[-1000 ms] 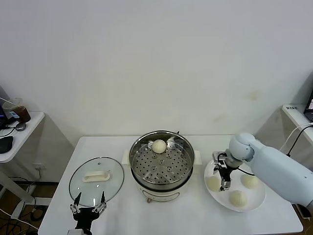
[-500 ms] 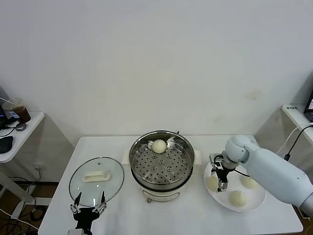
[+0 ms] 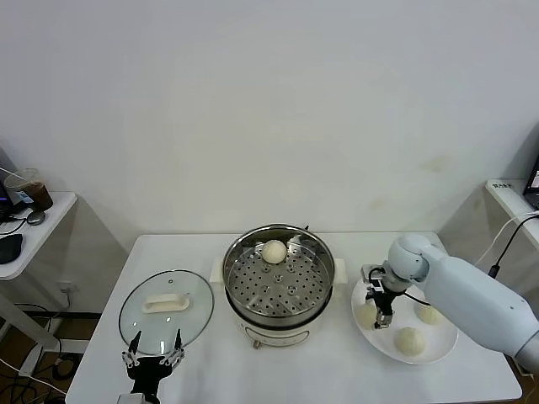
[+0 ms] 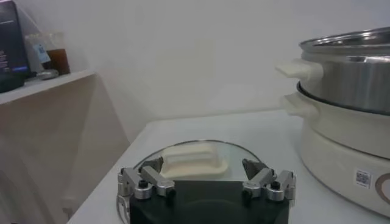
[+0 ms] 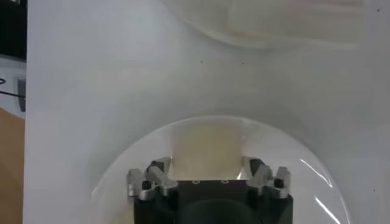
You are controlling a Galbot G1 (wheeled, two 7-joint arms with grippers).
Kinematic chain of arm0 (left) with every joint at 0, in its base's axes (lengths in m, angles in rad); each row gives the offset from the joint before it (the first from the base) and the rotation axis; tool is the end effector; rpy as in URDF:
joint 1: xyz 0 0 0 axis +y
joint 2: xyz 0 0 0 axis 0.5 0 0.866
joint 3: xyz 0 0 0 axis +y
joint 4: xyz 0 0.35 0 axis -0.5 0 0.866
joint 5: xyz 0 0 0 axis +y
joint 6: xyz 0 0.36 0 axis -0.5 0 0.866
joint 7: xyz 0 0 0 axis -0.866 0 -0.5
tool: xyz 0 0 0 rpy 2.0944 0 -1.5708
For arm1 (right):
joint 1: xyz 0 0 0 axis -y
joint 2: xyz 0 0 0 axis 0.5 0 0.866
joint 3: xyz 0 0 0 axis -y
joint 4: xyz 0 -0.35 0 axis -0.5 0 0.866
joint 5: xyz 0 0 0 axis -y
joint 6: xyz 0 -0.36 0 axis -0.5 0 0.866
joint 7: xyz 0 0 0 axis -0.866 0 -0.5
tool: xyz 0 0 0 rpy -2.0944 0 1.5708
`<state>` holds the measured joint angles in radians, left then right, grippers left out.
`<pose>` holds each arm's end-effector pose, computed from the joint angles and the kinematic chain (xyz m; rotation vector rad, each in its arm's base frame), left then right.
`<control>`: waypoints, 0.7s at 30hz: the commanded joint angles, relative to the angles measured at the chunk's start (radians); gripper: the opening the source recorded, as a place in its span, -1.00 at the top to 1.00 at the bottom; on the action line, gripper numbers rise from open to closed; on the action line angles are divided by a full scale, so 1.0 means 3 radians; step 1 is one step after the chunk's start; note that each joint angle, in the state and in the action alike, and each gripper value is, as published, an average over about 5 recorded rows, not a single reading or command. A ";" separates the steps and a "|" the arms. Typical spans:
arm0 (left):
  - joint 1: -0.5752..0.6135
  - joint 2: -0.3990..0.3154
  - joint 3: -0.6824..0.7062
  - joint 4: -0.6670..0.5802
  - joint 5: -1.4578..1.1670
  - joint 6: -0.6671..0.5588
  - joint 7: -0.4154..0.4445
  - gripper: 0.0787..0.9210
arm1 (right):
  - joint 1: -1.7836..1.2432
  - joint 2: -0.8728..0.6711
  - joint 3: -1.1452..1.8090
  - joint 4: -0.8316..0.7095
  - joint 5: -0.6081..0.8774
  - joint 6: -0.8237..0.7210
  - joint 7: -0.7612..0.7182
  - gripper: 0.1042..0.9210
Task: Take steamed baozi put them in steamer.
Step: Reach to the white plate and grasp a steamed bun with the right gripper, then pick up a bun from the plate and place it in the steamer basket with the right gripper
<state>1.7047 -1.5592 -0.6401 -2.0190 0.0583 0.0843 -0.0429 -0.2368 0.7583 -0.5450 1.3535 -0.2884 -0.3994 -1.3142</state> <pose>0.1368 0.0400 -0.3501 0.1938 -2.8365 -0.1892 0.4918 -0.0986 -0.2342 1.2908 -1.2675 1.1927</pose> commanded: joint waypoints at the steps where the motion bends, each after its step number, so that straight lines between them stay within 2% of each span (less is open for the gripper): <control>1: -0.0004 -0.0003 0.0003 0.0002 0.0002 0.0002 0.0002 -0.77 | 0.0055 -0.0100 0.0017 0.0050 0.0051 -0.0013 -0.0019 -0.09; 6: -0.0018 -0.0014 0.0023 -0.0005 0.0007 0.0003 0.0002 -0.77 | 0.0284 -0.0324 -0.0009 0.0187 0.0249 -0.0054 -0.0068 0.05; 14: -0.0032 -0.0019 0.0055 -0.0057 0.0007 0.0007 0.0000 -0.77 | 0.1383 -0.0652 -0.0687 0.0439 0.0730 -0.0144 -0.0189 0.07; 17: -0.0032 -0.0010 0.0070 -0.0079 0.0007 0.0007 -0.0005 -0.77 | 0.1960 -0.0599 -0.1099 0.0476 0.0982 -0.0189 -0.0236 0.07; 21: -0.0044 0.0006 0.0081 -0.0105 0.0018 0.0005 -0.0017 -0.77 | 0.2795 -0.0283 -0.1735 0.0464 0.1354 -0.0261 -0.0287 0.07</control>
<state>1.6914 -1.5566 -0.6161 -2.0480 0.0632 0.0862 -0.0480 0.1578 0.6323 -0.7606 1.4577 -0.0745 -0.4528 -1.3760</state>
